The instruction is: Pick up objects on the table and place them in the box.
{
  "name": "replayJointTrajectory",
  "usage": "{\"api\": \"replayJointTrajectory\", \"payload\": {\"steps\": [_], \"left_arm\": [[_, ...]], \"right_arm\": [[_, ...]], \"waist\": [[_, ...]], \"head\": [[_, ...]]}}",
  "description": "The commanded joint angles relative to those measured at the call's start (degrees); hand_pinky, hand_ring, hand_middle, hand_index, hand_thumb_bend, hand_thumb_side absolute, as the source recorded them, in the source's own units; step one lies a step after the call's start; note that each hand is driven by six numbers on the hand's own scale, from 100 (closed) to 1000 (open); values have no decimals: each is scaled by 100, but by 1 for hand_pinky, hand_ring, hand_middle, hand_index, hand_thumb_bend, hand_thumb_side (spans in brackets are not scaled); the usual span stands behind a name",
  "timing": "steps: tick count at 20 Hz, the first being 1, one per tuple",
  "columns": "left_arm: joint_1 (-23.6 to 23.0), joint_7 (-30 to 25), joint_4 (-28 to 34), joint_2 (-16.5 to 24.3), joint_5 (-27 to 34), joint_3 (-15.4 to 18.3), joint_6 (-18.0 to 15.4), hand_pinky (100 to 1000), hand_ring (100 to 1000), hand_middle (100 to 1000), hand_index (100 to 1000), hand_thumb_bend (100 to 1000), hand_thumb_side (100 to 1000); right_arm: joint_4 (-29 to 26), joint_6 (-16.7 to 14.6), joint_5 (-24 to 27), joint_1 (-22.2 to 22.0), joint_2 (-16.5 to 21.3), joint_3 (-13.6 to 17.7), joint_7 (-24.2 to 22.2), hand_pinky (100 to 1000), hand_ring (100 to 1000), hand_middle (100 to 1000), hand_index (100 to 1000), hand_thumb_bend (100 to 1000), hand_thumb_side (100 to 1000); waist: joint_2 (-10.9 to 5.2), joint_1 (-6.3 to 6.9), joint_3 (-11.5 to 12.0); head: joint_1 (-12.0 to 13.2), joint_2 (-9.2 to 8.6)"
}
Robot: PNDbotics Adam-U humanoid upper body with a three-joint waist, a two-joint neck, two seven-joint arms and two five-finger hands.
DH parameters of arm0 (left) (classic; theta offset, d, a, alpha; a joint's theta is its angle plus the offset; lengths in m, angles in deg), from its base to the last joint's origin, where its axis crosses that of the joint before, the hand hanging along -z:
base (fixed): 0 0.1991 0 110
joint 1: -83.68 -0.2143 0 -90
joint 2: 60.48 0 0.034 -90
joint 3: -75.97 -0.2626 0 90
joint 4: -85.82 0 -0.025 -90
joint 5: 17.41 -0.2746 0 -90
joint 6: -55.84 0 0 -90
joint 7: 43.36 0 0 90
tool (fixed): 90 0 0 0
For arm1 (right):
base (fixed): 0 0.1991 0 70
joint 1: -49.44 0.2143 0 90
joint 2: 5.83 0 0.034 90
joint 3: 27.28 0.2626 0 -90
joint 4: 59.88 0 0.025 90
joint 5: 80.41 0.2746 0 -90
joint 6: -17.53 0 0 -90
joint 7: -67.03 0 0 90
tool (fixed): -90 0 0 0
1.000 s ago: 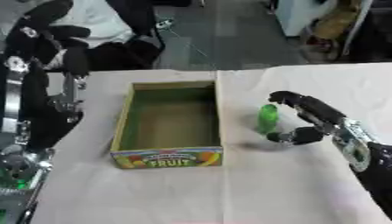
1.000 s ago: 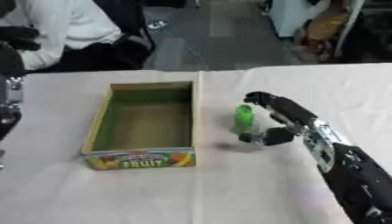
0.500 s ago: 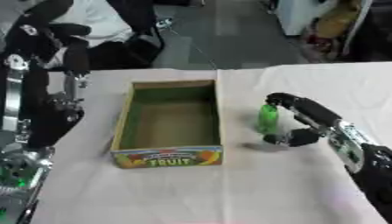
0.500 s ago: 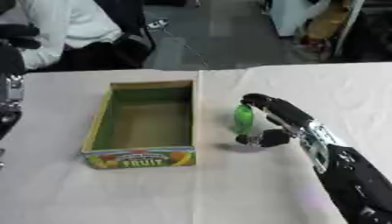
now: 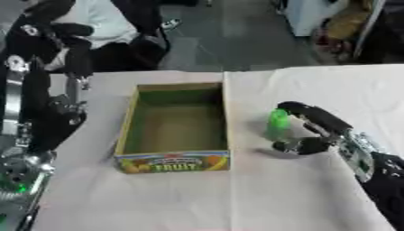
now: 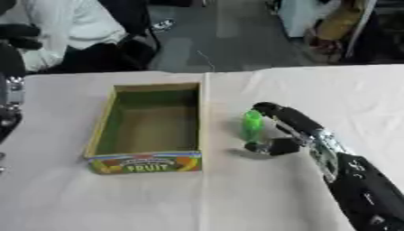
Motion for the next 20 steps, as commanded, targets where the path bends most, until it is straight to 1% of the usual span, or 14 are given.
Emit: {"api": "replayJointTrajectory", "payload": {"steps": [1, 4, 5, 7, 10, 11, 13, 14, 17, 20], "left_arm": [[100, -17, 85, 30, 45, 6, -24, 648, 672, 858, 890, 295, 599], [129, -30, 85, 12, 58, -8, -31, 648, 672, 858, 890, 295, 598], [138, -33, 85, 7, 61, -11, -35, 648, 672, 858, 890, 295, 598], [156, -40, 85, -3, 71, -17, -37, 648, 672, 858, 890, 295, 598], [189, -49, 85, -18, 82, -24, -45, 649, 672, 858, 889, 297, 595], [197, -51, 85, -21, 85, -25, -47, 649, 672, 859, 889, 298, 595], [215, -54, 85, -26, 91, -28, -51, 650, 673, 859, 889, 298, 594], [223, -58, 85, -28, 94, -31, -54, 650, 673, 859, 889, 299, 593], [234, -67, 85, -31, 101, -35, -58, 651, 673, 859, 889, 299, 593], [242, -73, 85, -31, 105, -37, -62, 651, 673, 859, 889, 299, 593]], "right_arm": [[58, 35, -51, 216, 56, 94, 48, 100, 792, 919, 930, 636, 802], [61, 26, -17, 242, 103, 123, 171, 100, 752, 893, 901, 642, 789], [47, 22, 18, 246, 120, 120, 222, 100, 715, 875, 884, 646, 781], [6, 26, 99, 259, 151, 106, 324, 100, 671, 857, 866, 648, 777], [-39, 63, 181, 295, 161, 86, 478, 100, 584, 831, 836, 652, 740], [-47, 78, 186, 303, 163, 78, 520, 100, 526, 817, 826, 653, 728], [-64, 102, 170, 309, 166, 67, 599, 100, 468, 801, 819, 654, 712], [-67, 109, 161, 306, 162, 65, 636, 100, 417, 789, 813, 656, 696], [-54, 109, 139, 292, 145, 53, 683, 100, 381, 784, 816, 650, 695], [-31, 81, 127, 278, 123, 41, 648, 100, 376, 777, 816, 640, 703]], "waist": [[-55, 1, 28], [-40, -2, 54], [-37, -3, 62], [-32, -6, 77], [-29, -14, 104], [-30, -17, 111], [-31, -22, 124], [-33, -25, 130], [-38, -32, 139], [-38, -34, 146]], "head": [[-50, -95], [-44, -122], [-45, -127], [-53, -145], [-58, -183], [-55, -191], [-44, -207], [-37, -215], [-26, -223], [-15, -223]]}}
